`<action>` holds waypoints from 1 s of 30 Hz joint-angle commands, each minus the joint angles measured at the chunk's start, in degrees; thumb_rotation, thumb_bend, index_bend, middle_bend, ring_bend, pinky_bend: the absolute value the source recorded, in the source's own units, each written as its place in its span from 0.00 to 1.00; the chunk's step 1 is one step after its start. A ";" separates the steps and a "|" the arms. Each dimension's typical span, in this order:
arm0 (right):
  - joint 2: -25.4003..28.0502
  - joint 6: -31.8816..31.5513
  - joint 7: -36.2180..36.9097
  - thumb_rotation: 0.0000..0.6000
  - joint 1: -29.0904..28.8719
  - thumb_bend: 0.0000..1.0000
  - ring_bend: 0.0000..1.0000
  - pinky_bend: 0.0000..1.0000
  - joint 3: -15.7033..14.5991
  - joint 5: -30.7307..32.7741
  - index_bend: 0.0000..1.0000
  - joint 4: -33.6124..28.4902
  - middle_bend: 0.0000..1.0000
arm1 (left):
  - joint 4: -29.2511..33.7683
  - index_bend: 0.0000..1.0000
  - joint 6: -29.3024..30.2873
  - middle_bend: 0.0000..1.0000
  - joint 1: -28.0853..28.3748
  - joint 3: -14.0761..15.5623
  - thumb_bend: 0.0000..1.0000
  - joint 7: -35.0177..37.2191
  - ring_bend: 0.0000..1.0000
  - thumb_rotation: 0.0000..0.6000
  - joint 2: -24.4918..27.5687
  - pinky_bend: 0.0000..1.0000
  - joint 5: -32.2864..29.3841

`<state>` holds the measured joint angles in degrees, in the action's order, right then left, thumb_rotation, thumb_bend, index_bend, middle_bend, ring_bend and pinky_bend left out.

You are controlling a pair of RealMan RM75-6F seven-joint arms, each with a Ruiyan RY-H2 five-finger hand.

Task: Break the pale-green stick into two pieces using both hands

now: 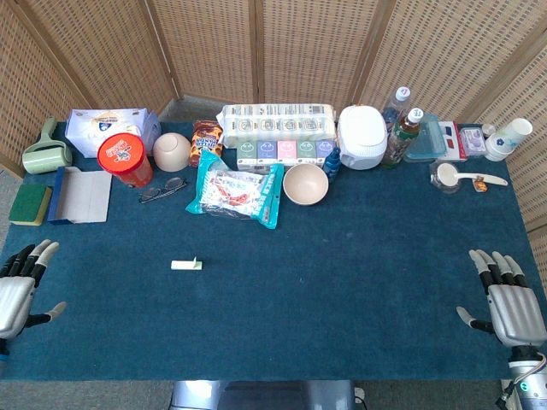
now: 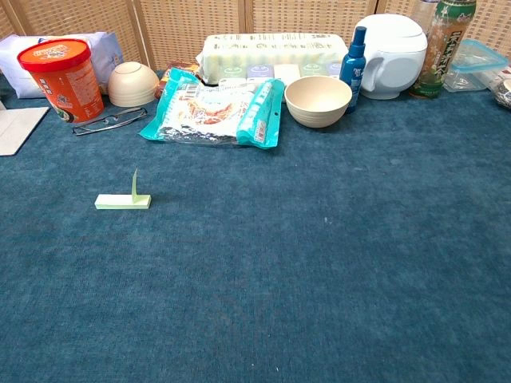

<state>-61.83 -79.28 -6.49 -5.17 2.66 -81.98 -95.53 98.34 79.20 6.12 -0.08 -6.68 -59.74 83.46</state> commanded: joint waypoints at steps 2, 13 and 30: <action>-0.47 0.40 -0.09 0.89 -0.09 0.25 0.01 0.00 -0.14 0.27 0.00 0.35 0.05 | -0.04 0.03 -0.34 0.01 0.10 0.08 0.17 -0.28 0.00 0.98 -0.06 0.09 -0.29; -0.56 -0.84 0.94 0.89 0.47 0.25 0.01 0.00 -0.38 -0.62 0.00 0.71 0.05 | 0.12 0.04 0.71 0.01 -0.42 0.32 0.17 0.68 0.00 0.98 0.72 0.09 0.41; -0.53 -0.44 0.02 0.89 0.21 0.25 0.01 0.00 -0.08 0.06 0.00 -0.11 0.05 | 0.59 0.12 -4.34 0.13 4.47 -1.79 0.17 -0.58 0.11 0.98 0.93 0.09 0.70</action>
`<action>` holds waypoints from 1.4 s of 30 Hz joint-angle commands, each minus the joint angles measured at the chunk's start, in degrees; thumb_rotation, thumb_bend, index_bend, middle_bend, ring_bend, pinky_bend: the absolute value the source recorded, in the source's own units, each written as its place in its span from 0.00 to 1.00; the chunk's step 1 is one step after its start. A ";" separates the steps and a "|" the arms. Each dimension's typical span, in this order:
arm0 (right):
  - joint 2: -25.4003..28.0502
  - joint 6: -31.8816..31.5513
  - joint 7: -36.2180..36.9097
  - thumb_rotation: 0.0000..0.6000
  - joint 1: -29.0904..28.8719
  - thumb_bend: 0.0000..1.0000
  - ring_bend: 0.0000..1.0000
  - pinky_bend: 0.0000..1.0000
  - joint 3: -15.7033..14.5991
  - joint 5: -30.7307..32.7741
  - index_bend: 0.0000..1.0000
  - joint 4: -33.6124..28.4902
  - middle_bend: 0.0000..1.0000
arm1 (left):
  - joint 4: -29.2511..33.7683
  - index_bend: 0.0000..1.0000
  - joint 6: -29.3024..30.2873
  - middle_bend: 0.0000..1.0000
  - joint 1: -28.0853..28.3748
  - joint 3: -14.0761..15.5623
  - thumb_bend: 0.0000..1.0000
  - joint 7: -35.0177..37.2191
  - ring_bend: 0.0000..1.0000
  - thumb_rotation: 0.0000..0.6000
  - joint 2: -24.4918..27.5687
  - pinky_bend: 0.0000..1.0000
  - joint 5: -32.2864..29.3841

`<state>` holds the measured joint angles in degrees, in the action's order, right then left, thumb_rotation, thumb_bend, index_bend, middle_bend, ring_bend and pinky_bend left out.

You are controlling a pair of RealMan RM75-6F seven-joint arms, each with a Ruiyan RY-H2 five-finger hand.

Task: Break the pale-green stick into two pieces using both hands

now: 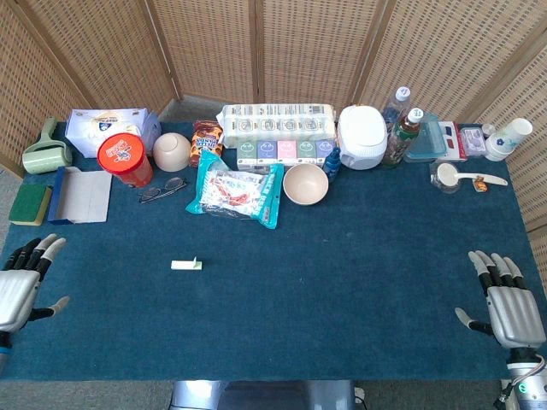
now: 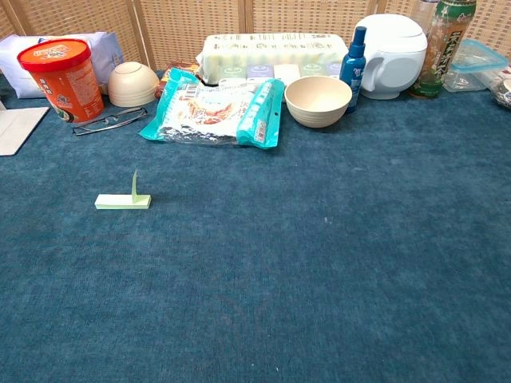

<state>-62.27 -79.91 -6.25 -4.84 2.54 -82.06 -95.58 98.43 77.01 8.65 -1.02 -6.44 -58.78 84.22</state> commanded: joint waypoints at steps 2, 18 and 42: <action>-0.19 0.51 -0.45 0.89 -0.29 0.25 0.01 0.00 0.14 0.44 0.00 -0.12 0.05 | 0.88 0.16 -4.30 0.17 3.60 -1.39 0.17 -1.26 0.15 0.98 -0.03 0.09 -0.34; -0.96 1.62 -1.73 0.89 -0.97 0.25 0.07 0.01 0.66 2.19 0.00 -0.82 0.05 | 1.32 0.33 -18.07 0.68 17.54 -5.70 0.18 -7.34 0.73 1.00 -6.42 0.66 -2.22; -2.03 2.63 1.20 0.89 -1.16 0.25 0.11 0.01 0.67 2.91 0.00 1.79 0.06 | -0.99 0.38 -24.42 1.00 25.29 -4.76 0.30 -23.98 1.00 1.00 -14.31 1.00 -16.56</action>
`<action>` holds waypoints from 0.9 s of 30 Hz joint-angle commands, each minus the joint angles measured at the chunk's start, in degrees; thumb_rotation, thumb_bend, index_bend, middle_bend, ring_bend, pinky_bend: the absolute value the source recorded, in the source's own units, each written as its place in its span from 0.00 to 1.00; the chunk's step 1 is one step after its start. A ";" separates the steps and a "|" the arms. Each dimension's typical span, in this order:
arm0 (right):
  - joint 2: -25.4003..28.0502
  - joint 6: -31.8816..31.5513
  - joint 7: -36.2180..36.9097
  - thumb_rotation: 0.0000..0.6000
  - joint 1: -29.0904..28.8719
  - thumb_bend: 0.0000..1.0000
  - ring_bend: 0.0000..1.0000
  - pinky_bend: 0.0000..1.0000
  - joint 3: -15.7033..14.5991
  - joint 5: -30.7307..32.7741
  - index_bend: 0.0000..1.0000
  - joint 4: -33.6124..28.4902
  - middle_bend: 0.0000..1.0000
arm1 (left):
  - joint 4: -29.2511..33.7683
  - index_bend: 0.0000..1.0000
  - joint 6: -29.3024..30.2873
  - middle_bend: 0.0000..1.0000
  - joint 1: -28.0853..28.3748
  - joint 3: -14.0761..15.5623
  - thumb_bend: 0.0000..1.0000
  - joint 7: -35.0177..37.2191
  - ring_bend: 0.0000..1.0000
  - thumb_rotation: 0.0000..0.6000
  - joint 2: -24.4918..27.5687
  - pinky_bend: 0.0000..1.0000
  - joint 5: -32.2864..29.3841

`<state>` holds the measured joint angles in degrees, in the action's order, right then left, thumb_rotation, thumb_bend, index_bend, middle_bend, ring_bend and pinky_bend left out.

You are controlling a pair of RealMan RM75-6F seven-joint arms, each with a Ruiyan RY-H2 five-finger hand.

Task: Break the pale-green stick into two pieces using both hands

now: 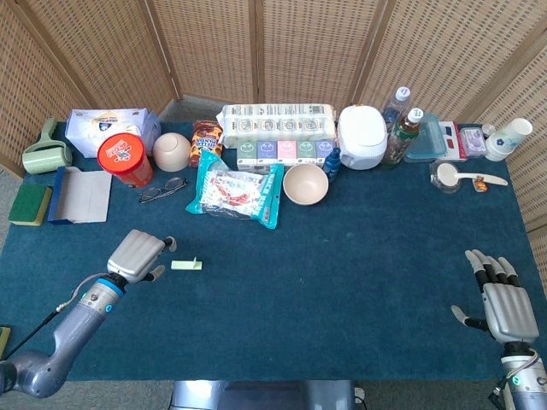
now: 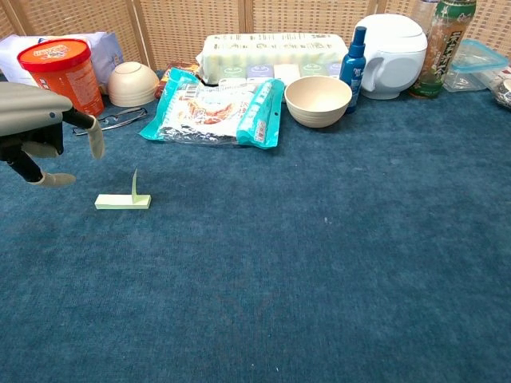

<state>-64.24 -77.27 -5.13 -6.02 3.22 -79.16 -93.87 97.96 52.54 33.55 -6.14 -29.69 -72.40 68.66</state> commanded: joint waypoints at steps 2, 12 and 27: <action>-0.14 0.00 0.21 0.89 0.05 0.25 0.11 0.01 -0.04 0.04 0.00 0.18 0.06 | -1.17 0.40 0.37 1.00 0.53 0.54 0.30 -0.98 1.00 1.00 -1.44 1.00 -1.72; -0.23 -0.08 0.72 0.89 0.38 0.25 0.11 0.02 -0.29 0.15 0.00 0.46 0.06 | -5.21 0.42 0.72 1.00 1.77 0.90 0.30 -0.96 1.00 1.00 -5.84 1.00 -4.98; -0.08 -0.60 1.74 0.89 1.08 0.25 0.11 0.02 -0.63 -0.04 0.00 0.93 0.06 | -7.82 0.42 0.77 1.00 3.12 2.07 0.29 -0.99 1.00 0.98 -8.89 1.00 -7.48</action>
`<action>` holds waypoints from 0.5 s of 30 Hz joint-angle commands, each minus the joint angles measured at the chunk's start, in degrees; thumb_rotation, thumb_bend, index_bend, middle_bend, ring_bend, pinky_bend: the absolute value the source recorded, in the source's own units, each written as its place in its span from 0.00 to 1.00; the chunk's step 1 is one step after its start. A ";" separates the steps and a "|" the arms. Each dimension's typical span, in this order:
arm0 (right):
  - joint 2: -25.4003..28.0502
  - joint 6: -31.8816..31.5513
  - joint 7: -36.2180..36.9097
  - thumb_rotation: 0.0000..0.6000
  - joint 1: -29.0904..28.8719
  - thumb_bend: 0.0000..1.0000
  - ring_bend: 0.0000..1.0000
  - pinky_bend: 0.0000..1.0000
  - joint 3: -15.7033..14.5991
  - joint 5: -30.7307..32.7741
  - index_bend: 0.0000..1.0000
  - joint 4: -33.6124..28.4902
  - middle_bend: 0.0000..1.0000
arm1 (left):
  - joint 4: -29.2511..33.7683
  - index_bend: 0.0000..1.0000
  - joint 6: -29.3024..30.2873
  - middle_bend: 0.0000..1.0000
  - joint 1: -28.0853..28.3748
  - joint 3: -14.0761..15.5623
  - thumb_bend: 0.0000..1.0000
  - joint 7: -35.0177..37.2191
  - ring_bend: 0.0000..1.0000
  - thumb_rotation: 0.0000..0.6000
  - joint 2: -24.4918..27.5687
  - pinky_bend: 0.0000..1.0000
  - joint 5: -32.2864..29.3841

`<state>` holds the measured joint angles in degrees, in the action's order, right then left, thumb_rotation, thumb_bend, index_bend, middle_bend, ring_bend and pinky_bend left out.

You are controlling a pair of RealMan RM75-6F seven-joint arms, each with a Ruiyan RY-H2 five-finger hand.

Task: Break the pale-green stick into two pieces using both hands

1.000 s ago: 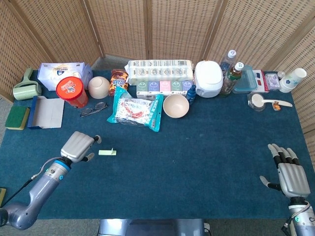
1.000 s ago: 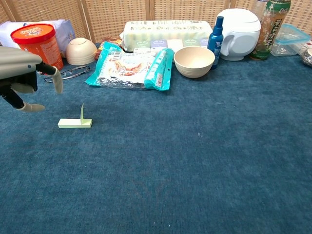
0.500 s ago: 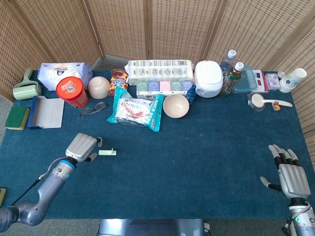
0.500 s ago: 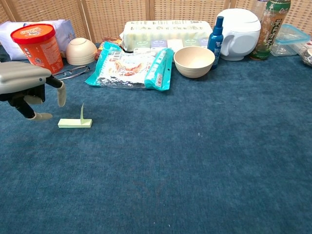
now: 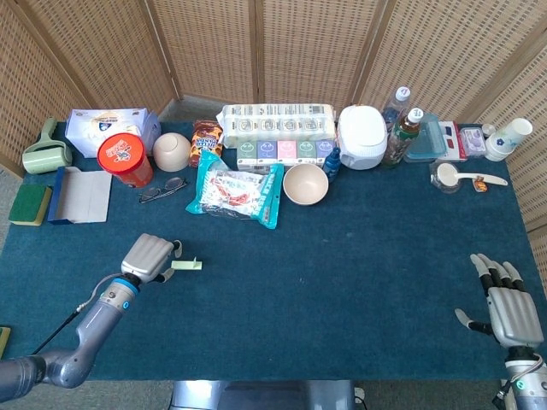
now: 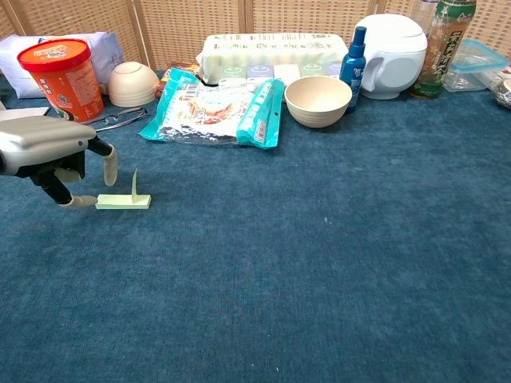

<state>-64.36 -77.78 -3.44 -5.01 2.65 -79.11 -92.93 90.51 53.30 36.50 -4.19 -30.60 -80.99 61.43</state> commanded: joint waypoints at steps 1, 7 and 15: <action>0.09 -0.15 0.06 0.89 0.12 0.25 0.11 0.02 -0.08 -0.14 0.00 -0.04 0.06 | -0.57 0.42 0.02 1.00 0.26 0.19 0.29 -0.17 1.00 0.98 -0.49 1.00 -0.37; 0.35 -0.63 0.24 0.89 0.60 0.25 0.11 0.02 -0.20 -0.12 0.00 -0.32 0.06 | -1.50 0.42 0.17 1.00 0.74 0.38 0.29 -0.60 1.00 0.98 -1.79 1.00 -1.52; 0.49 -1.02 0.56 0.89 1.06 0.25 0.11 0.02 -0.31 -0.15 0.00 -0.32 0.06 | -1.74 0.42 0.20 1.00 1.38 0.74 0.29 -1.15 1.00 0.98 -2.50 1.00 -2.59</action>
<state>-63.87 -78.79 -2.89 -3.97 2.34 -79.27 -93.26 88.79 53.48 37.84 -3.48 -31.71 -83.45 58.89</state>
